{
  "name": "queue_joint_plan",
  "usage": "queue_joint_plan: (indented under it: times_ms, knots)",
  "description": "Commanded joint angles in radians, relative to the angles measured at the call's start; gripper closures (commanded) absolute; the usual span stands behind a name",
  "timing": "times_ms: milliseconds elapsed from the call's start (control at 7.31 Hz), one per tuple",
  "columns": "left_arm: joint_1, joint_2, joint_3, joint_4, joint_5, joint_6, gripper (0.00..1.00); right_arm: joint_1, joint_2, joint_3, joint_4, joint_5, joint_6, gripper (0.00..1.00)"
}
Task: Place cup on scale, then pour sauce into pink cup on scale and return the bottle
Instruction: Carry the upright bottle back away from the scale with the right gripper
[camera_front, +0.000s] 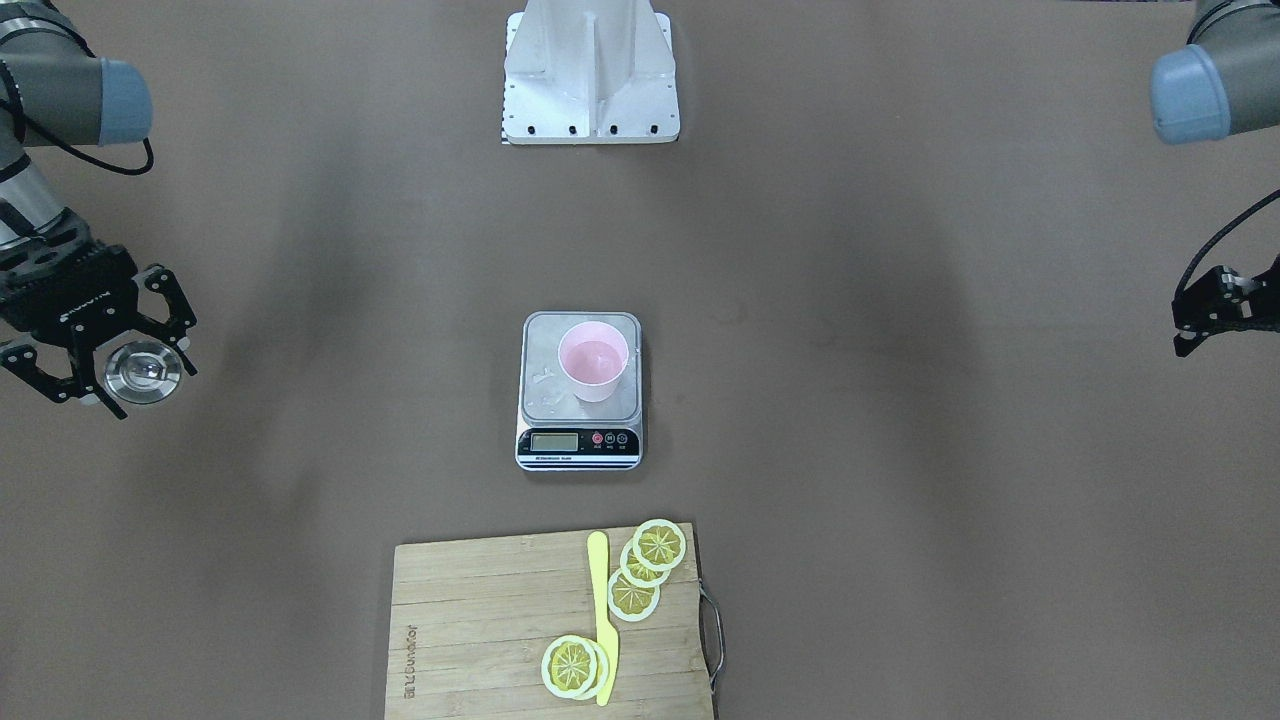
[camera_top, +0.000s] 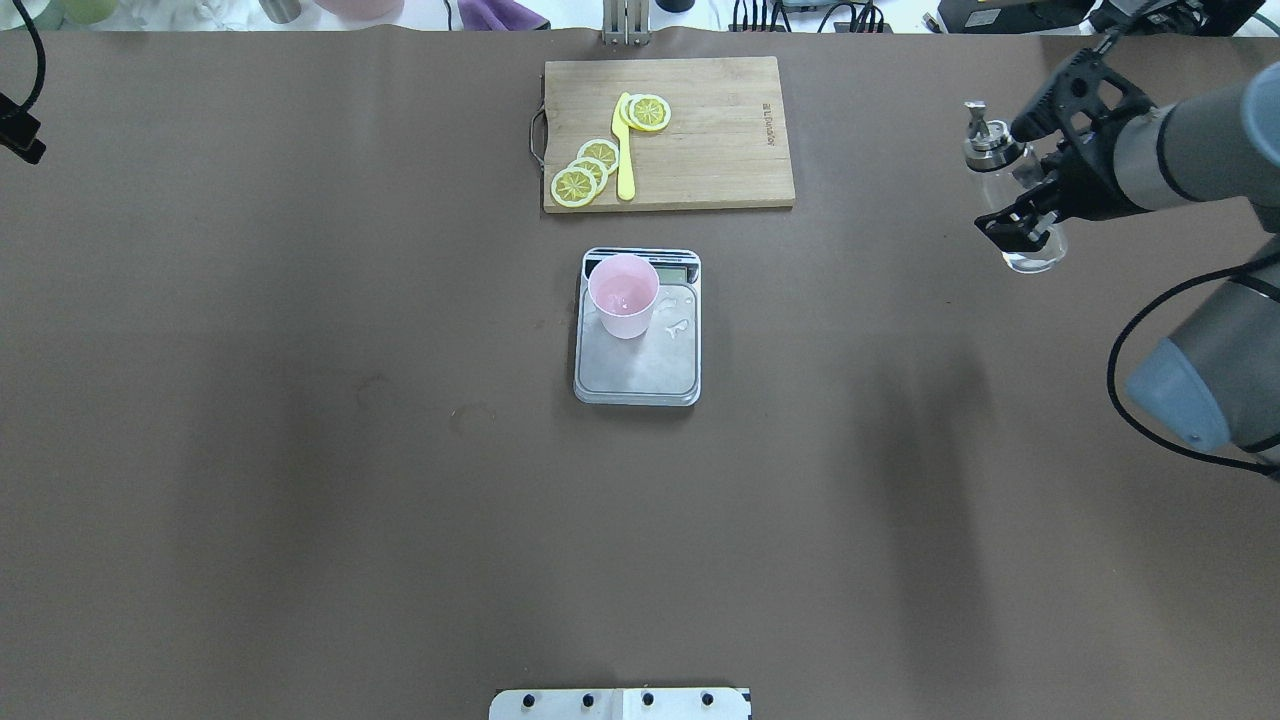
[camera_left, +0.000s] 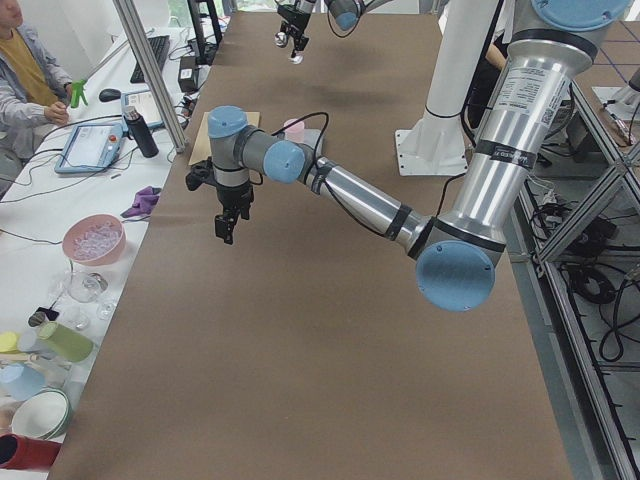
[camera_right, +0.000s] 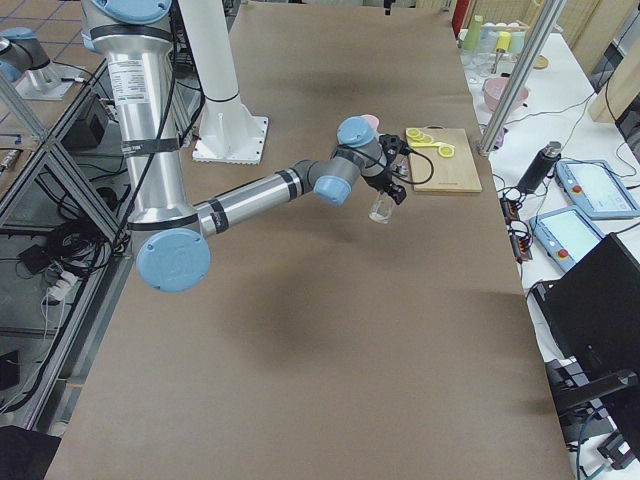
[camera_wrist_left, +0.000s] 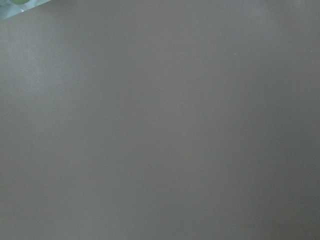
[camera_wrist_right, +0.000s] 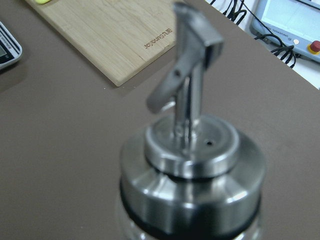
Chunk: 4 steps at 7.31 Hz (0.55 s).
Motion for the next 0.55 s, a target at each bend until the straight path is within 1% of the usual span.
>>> queue_joint_plan:
  times_ms: [0, 137, 274, 410]
  knots:
    - [0.0, -0.005, -0.001, 0.002, 0.0, -0.004, 0.02, 0.027, -0.054, -0.261, 0.475, 0.01, 0.131, 1.0]
    - [0.0, -0.009, -0.003, 0.003, 0.0, -0.009, 0.02, 0.033, -0.05, -0.33, 0.598, 0.01, 0.226, 1.0]
    - [0.0, -0.011, -0.003, 0.003, 0.0, -0.009, 0.02, 0.033, -0.048, -0.369, 0.682, 0.01, 0.265, 1.0]
    - [0.0, -0.011, -0.003, 0.003, 0.0, -0.009, 0.02, 0.042, -0.045, -0.368, 0.707, 0.012, 0.306, 1.0]
